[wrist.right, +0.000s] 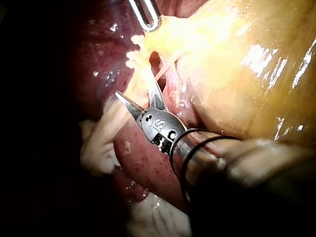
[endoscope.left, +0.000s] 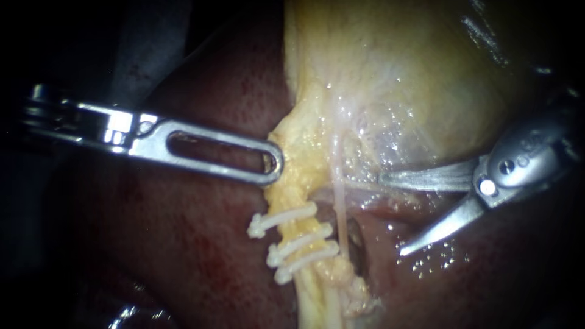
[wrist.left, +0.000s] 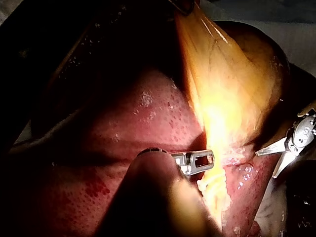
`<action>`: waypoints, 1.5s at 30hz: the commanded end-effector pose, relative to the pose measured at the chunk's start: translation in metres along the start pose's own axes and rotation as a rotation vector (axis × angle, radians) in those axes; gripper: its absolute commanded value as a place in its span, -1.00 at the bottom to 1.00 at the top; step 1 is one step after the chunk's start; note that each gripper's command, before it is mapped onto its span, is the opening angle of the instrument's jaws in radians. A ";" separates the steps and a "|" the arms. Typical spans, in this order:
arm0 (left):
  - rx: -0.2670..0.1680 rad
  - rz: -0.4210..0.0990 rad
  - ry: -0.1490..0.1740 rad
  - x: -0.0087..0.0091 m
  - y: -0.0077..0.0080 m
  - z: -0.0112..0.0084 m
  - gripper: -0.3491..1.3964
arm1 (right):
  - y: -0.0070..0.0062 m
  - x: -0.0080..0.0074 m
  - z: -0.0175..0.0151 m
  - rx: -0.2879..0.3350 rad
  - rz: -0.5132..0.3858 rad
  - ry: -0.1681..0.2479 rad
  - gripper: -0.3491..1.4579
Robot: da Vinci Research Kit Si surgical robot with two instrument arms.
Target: Go to the cutting position left tube
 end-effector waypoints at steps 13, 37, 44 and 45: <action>0.004 -0.005 -0.003 0.0004 -0.0009 -0.0001 -1.00 | 0.0005 0.0009 0.0018 0.095 0.090 -0.138 0.81; 0.001 -0.002 -0.010 0.0010 -0.0019 0.0000 -1.00 | 0.0001 -0.0027 0.0061 0.179 0.235 -0.302 0.64; 0.002 -0.003 -0.008 0.0011 -0.0020 0.0000 -1.00 | 0.0001 -0.0023 0.0066 0.189 0.271 -0.307 0.62; 0.002 -0.003 -0.008 0.0010 -0.0020 0.0001 -1.00 | 0.0001 -0.0023 0.0067 0.190 0.275 -0.307 0.61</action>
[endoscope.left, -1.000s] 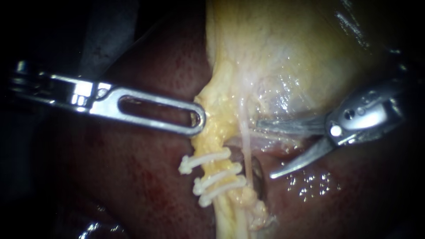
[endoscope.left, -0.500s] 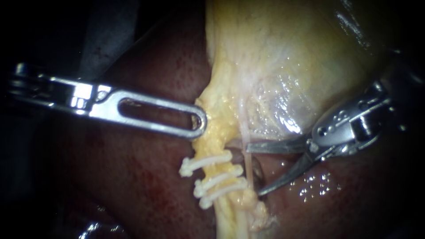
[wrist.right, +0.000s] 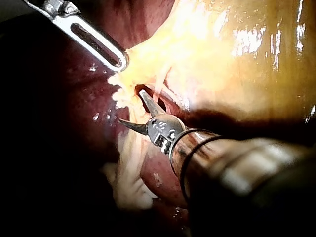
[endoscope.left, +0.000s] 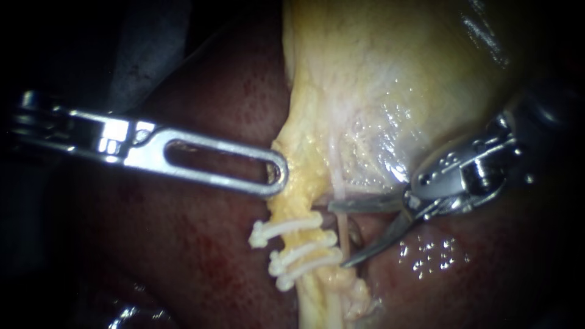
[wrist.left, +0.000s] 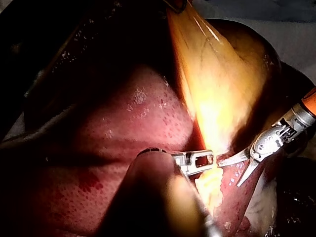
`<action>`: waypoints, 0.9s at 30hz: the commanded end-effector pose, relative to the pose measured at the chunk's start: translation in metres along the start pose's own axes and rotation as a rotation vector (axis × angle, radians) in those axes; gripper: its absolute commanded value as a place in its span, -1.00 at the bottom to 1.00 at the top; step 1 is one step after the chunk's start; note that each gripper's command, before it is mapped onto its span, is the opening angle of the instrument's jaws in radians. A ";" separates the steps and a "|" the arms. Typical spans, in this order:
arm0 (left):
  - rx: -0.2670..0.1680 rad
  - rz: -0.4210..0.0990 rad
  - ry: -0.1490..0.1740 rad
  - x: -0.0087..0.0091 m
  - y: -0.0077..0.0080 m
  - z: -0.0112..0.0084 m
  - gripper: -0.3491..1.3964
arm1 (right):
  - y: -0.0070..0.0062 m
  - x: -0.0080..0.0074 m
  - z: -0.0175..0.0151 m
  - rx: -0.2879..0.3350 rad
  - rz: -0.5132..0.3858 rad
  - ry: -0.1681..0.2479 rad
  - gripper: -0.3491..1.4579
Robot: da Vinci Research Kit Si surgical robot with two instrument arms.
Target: Go to the cutting position left tube
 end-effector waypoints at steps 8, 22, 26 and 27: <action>0.000 0.000 0.000 0.0000 0.0000 0.0001 -1.00 | 0.0000 0.0002 0.0003 0.007 0.024 -0.002 0.57; 0.001 -0.001 0.002 0.0001 -0.0002 0.0002 -1.00 | 0.0003 0.0014 0.0024 0.033 0.061 -0.015 0.49; 0.001 -0.001 0.002 0.0001 -0.0002 0.0002 -1.00 | 0.0002 0.0012 0.0030 0.048 0.070 -0.023 0.48; 0.001 -0.001 0.001 0.0001 -0.0002 0.0003 -1.00 | 0.0003 0.0011 0.0031 0.046 0.074 -0.023 0.48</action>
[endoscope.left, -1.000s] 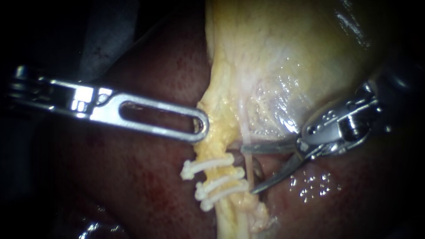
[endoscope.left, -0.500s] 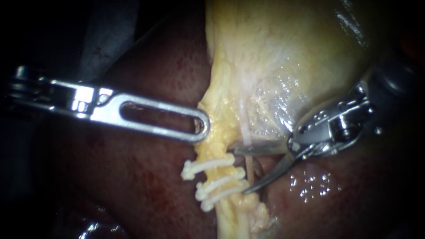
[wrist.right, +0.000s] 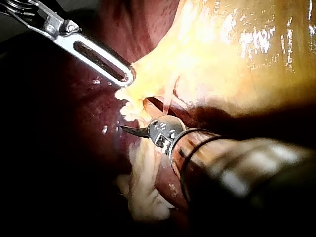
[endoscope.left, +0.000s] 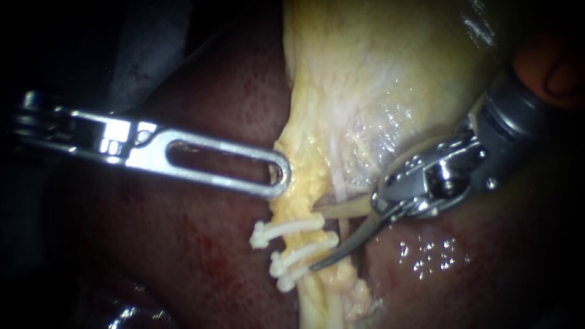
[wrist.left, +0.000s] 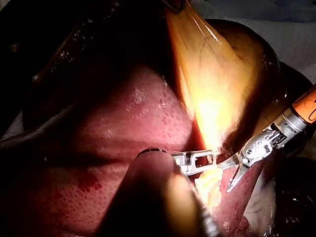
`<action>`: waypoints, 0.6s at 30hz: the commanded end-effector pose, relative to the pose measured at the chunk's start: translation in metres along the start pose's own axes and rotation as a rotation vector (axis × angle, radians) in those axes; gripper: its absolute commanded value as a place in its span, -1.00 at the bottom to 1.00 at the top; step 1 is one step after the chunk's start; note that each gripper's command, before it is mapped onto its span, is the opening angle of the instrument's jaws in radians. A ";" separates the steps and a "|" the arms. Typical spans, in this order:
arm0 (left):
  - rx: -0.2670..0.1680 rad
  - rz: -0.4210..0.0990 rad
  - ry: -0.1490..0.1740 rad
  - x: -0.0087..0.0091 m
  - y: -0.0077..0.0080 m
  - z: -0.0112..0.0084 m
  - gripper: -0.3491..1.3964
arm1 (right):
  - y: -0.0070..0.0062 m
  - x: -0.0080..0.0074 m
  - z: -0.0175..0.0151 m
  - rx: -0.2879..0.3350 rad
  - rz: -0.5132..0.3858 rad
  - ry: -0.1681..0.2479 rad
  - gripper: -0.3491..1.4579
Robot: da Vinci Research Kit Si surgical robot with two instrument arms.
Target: Go to the cutting position left tube
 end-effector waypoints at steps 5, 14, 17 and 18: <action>0.000 0.000 0.000 0.0000 0.0000 0.0001 -1.00 | 0.0003 0.0001 0.0004 -0.002 0.010 0.000 0.46; 0.001 0.000 0.002 0.0001 -0.0001 0.0002 -1.00 | 0.0006 0.0004 0.0012 -0.005 0.038 0.000 0.42; 0.001 0.000 0.001 0.0001 -0.0001 0.0002 -1.00 | 0.0006 0.0003 0.0016 -0.006 0.047 -0.001 0.42; 0.001 0.000 0.001 0.0001 -0.0001 0.0002 -1.00 | 0.0007 0.0003 0.0017 -0.007 0.053 -0.001 0.42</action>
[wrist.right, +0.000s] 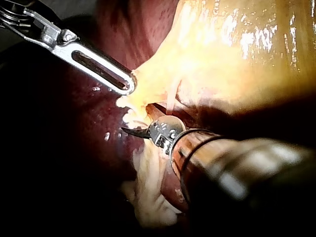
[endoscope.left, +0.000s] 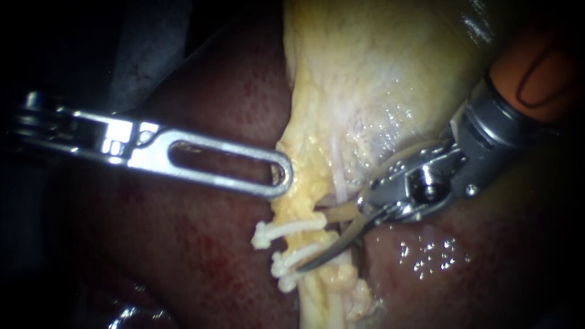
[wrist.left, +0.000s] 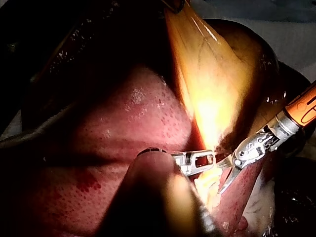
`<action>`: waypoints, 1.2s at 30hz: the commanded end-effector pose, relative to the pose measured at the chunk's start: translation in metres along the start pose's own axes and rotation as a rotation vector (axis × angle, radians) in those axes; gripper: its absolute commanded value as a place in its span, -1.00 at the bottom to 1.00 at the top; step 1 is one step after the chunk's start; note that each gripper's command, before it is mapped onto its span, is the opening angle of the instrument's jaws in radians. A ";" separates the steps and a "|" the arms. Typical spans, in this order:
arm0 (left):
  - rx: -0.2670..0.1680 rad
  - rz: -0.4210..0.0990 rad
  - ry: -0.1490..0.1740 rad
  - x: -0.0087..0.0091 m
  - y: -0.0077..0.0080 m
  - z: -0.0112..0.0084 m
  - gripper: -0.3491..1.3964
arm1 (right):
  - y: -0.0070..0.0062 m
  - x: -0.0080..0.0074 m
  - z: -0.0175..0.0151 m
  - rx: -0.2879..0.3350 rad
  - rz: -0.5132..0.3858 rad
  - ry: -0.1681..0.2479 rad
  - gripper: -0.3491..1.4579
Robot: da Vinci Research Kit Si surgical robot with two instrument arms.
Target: Go to the cutting position left tube
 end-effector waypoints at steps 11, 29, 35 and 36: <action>-0.001 0.000 0.000 0.0000 0.0000 0.0000 -1.00 | 0.0008 0.0000 0.0005 0.002 0.048 0.014 0.33; -0.001 0.000 0.000 0.0000 0.0000 0.0001 -1.00 | 0.0006 0.0003 0.0012 0.030 0.127 0.044 0.18; -0.001 0.000 -0.001 0.0000 0.0000 0.0001 -1.00 | 0.0005 0.0002 0.0017 0.031 0.128 0.041 0.18; -0.001 0.000 -0.001 0.0000 0.0000 0.0002 -1.00 | 0.0005 0.0002 0.0018 0.031 0.127 0.041 0.18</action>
